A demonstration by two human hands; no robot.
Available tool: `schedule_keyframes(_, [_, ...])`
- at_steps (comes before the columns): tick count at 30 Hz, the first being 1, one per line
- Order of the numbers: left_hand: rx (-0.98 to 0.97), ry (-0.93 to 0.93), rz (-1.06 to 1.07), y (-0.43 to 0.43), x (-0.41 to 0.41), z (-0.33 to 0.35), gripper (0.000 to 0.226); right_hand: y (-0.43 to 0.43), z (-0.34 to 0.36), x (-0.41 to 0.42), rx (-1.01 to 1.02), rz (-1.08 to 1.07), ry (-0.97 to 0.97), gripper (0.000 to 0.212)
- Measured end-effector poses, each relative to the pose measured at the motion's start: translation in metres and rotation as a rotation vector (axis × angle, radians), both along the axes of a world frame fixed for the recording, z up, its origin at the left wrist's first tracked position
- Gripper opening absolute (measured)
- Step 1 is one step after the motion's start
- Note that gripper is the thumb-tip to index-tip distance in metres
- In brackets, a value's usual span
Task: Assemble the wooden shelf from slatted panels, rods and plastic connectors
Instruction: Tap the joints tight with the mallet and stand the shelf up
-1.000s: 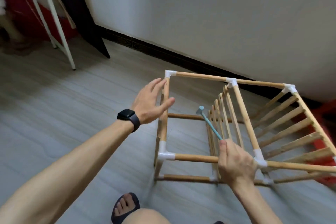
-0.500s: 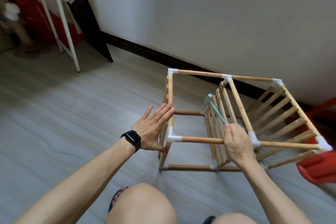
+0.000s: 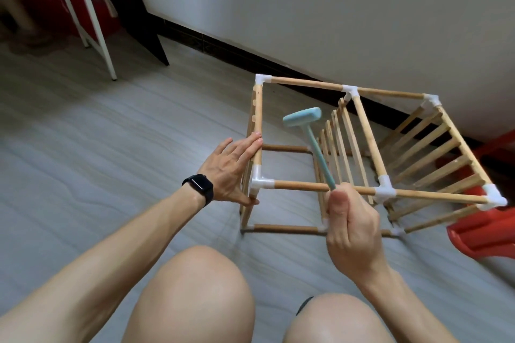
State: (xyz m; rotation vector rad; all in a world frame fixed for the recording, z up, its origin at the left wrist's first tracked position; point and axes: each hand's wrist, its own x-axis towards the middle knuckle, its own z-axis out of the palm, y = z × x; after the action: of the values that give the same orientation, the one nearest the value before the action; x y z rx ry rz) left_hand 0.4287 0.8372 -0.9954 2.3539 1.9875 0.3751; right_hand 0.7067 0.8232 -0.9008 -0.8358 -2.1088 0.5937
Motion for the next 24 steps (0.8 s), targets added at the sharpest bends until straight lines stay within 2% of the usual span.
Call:
schedule_keyframes(1, [-0.010,-0.001,0.002,0.000,0.000,0.000,0.145,-0.001,0.000,-0.002,0.012,-0.008,-0.032,0.051])
schedule_keyframes(2, [-0.022,-0.001,0.005,-0.001,-0.001,0.001,0.144,0.001,-0.003,-0.005,0.031,-0.019,-0.183,0.051])
schedule_keyframes(4, [-0.026,-0.001,0.001,-0.001,0.001,0.002,0.142,-0.001,-0.018,-0.001,0.025,-0.004,-0.651,0.047])
schedule_keyframes(5, [-0.024,0.000,0.002,0.000,0.002,0.002,0.142,0.000,-0.024,0.003,0.022,-0.021,-0.665,0.046])
schedule_keyframes(7, [-0.018,0.002,0.009,0.002,0.002,0.001,0.142,-0.004,-0.021,0.007,0.014,-0.045,-0.376,0.046])
schedule_keyframes(8, [-0.015,-0.001,0.013,0.002,0.001,0.001,0.142,-0.005,-0.018,0.007,0.031,-0.050,-0.315,0.047])
schedule_keyframes(11, [-0.001,-0.011,0.001,0.002,0.001,0.002,0.141,-0.005,-0.016,0.004,0.066,-0.065,-0.628,0.043])
schedule_keyframes(12, [0.002,-0.009,0.004,0.003,0.002,0.001,0.141,-0.003,-0.020,0.006,0.065,-0.069,-0.589,0.042])
schedule_keyframes(14, [0.016,0.002,0.018,0.003,0.003,0.000,0.141,-0.005,-0.013,0.006,0.058,-0.053,-0.363,0.039])
schedule_keyframes(15, [0.023,0.004,0.027,0.003,0.001,0.000,0.142,-0.004,-0.009,0.003,0.071,-0.031,-0.382,0.038])
schedule_keyframes(17, [0.021,-0.005,0.020,0.004,0.002,-0.001,0.141,0.000,-0.013,0.002,0.073,-0.006,-0.630,0.037])
schedule_keyframes(18, [0.019,-0.011,0.022,0.003,0.002,-0.001,0.141,0.002,-0.019,0.009,-0.006,-0.024,-0.692,0.039])
schedule_keyframes(19, [0.011,-0.015,0.023,0.002,0.003,0.000,0.141,0.003,-0.021,0.015,-0.037,-0.047,-0.647,0.041])
schedule_keyframes(20, [0.007,-0.023,0.027,0.002,0.002,0.001,0.141,0.007,-0.020,0.022,-0.065,-0.111,-0.492,0.042])
schedule_keyframes(22, [0.011,-0.069,0.017,0.001,0.000,0.000,0.143,0.011,-0.013,0.037,-0.198,-0.309,-0.173,0.044])
schedule_keyframes(24, [0.014,-0.135,-0.003,0.001,0.002,0.000,0.146,0.018,-0.020,0.057,-0.286,-0.550,-0.004,0.051])
